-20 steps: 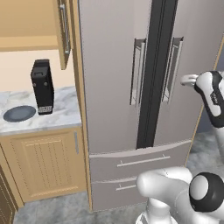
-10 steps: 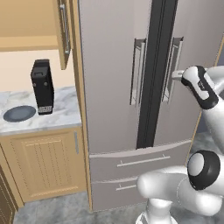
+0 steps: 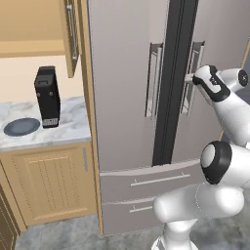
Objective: Move the hot dog bun to the plate on the dining table and place the condiment next to that plate. Then navigate to the fridge and take the sausage and place it on the plate as well.
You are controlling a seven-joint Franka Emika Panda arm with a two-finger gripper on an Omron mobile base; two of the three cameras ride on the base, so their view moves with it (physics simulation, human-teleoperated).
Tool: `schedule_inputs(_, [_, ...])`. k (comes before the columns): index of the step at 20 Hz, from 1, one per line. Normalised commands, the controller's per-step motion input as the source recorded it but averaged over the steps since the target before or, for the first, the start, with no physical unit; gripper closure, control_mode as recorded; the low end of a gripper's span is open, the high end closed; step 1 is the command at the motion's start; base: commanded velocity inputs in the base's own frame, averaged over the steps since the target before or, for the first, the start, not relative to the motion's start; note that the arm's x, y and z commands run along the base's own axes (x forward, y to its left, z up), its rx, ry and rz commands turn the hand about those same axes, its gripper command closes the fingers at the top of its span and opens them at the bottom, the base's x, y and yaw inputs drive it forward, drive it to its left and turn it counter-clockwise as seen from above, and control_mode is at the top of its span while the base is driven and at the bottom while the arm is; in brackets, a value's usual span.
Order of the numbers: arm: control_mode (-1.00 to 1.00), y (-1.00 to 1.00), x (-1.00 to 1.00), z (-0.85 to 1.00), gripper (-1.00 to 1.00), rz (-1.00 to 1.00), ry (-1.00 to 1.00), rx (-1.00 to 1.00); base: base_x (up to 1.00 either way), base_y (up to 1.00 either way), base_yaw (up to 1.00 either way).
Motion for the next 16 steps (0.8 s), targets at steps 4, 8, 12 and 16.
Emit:
schedule_inputs(4, [-1.0,-0.2,0.4,0.0,1.0,0.0,0.0,0.0,0.0,0.0,0.0])
schedule_inputs(8, [-1.0,-0.07,0.4,-0.01,1.0,0.0,0.01,0.0,0.0,0.0,0.0])
schedule_inputs(12, [-1.0,-0.11,0.19,0.0,1.0,-0.01,0.01,0.0,0.0,0.0,0.0])
schedule_inputs(16, [-1.0,-0.22,-0.08,0.0,1.0,-0.02,0.0,0.0,0.0,0.0,0.0])
